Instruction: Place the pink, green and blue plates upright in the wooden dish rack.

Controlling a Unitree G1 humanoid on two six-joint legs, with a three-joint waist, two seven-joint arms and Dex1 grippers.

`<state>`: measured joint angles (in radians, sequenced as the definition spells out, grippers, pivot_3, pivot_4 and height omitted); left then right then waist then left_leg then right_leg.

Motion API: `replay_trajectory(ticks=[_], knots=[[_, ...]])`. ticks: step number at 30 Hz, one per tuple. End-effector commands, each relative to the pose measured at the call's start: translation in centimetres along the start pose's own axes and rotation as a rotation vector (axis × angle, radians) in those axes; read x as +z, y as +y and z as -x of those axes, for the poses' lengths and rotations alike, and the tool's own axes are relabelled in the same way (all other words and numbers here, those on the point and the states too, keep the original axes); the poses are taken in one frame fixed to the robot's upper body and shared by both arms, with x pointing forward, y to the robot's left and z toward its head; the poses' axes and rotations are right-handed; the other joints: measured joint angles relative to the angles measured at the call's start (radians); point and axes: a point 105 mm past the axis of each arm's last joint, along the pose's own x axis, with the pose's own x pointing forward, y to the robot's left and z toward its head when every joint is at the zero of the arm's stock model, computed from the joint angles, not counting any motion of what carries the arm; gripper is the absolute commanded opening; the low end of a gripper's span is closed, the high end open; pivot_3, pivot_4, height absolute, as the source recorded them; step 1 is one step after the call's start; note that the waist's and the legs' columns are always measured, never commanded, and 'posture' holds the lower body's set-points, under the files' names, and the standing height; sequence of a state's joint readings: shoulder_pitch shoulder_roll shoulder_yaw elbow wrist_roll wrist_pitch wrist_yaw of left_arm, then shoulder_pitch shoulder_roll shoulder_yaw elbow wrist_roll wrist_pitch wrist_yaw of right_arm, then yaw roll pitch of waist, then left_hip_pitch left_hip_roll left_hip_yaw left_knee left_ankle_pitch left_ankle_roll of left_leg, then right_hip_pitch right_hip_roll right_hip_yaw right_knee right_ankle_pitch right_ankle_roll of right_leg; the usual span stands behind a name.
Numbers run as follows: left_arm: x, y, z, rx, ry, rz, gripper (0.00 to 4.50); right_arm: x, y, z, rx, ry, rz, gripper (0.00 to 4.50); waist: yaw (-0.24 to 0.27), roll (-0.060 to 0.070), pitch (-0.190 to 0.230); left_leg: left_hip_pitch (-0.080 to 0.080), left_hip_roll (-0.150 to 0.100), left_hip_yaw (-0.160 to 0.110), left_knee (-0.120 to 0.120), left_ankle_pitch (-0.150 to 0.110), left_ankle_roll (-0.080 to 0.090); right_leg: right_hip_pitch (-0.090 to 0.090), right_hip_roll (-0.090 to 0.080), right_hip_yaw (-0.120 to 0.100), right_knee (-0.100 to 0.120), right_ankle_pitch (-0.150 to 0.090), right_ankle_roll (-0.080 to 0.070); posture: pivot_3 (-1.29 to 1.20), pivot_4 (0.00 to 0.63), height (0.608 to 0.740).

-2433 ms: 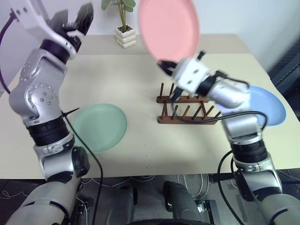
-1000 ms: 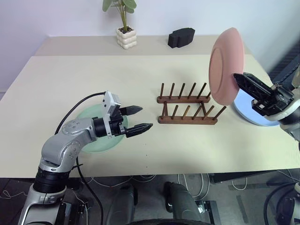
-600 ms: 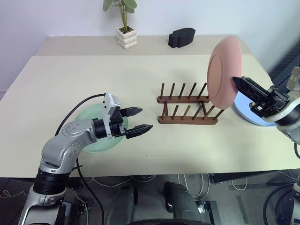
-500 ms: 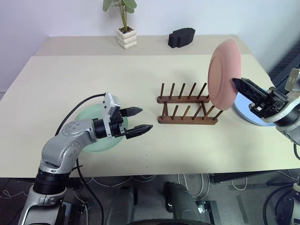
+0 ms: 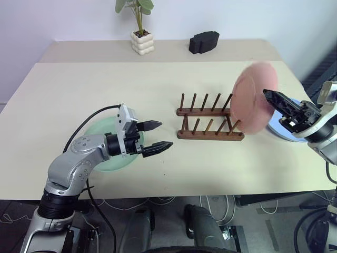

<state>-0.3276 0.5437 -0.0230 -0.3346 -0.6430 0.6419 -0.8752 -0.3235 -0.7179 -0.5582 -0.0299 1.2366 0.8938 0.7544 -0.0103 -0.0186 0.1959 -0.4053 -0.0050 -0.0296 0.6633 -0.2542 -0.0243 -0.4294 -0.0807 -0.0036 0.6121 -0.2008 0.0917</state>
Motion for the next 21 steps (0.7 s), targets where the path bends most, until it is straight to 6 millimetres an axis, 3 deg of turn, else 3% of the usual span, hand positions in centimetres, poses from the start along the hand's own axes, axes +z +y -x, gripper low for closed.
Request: replay_trajectory(ticks=[1,3,7,14,18,21], knots=[[1.1,-0.4,-0.1,-0.017,-0.028,-0.053,4.50,1.0,0.4,-0.1,0.010,-0.031,0.038,3.44,0.000,0.000,0.000,0.000,0.000,0.000,0.000,0.000,0.000,0.000,0.000,0.000,0.000,0.000,0.000,0.00,0.150,0.740],[1.1,-0.4,-0.1,-0.016,-0.028,-0.054,4.50,1.2,0.2,-0.1,-0.012,-0.038,0.071,4.44,0.000,0.000,0.000,0.000,0.000,0.000,0.000,0.000,0.000,0.000,0.000,0.000,0.000,0.000,0.000,0.00,0.150,0.740],[1.1,-0.3,-0.1,-0.012,-0.030,-0.056,4.50,2.2,-0.3,0.1,-0.062,-0.063,0.164,4.44,0.000,0.000,0.000,0.000,0.000,0.000,0.000,0.000,0.000,0.000,0.000,0.000,0.000,0.000,0.000,0.00,0.150,0.740],[1.5,0.4,0.2,0.030,-0.047,-0.067,4.50,6.5,-1.6,1.5,-0.252,-0.159,0.463,4.44,0.000,0.000,0.000,0.000,0.000,0.000,0.000,0.000,0.000,0.000,0.000,0.000,0.000,0.000,0.000,0.00,0.150,0.740],[2.2,2.5,1.1,0.136,-0.065,-0.067,4.50,8.6,0.2,1.0,-0.268,-0.147,0.683,4.44,0.000,0.000,0.000,0.000,0.000,0.000,0.000,0.000,0.000,0.000,0.000,0.000,0.000,0.000,0.000,0.00,0.150,0.740],[2.7,5.2,2.4,0.283,-0.064,-0.082,4.50,8.1,2.3,-0.6,-0.204,-0.044,0.848,4.44,-0.001,0.001,0.000,0.000,0.000,0.000,0.000,0.000,0.000,0.000,0.000,0.000,0.000,0.000,0.000,0.00,0.150,0.740]])
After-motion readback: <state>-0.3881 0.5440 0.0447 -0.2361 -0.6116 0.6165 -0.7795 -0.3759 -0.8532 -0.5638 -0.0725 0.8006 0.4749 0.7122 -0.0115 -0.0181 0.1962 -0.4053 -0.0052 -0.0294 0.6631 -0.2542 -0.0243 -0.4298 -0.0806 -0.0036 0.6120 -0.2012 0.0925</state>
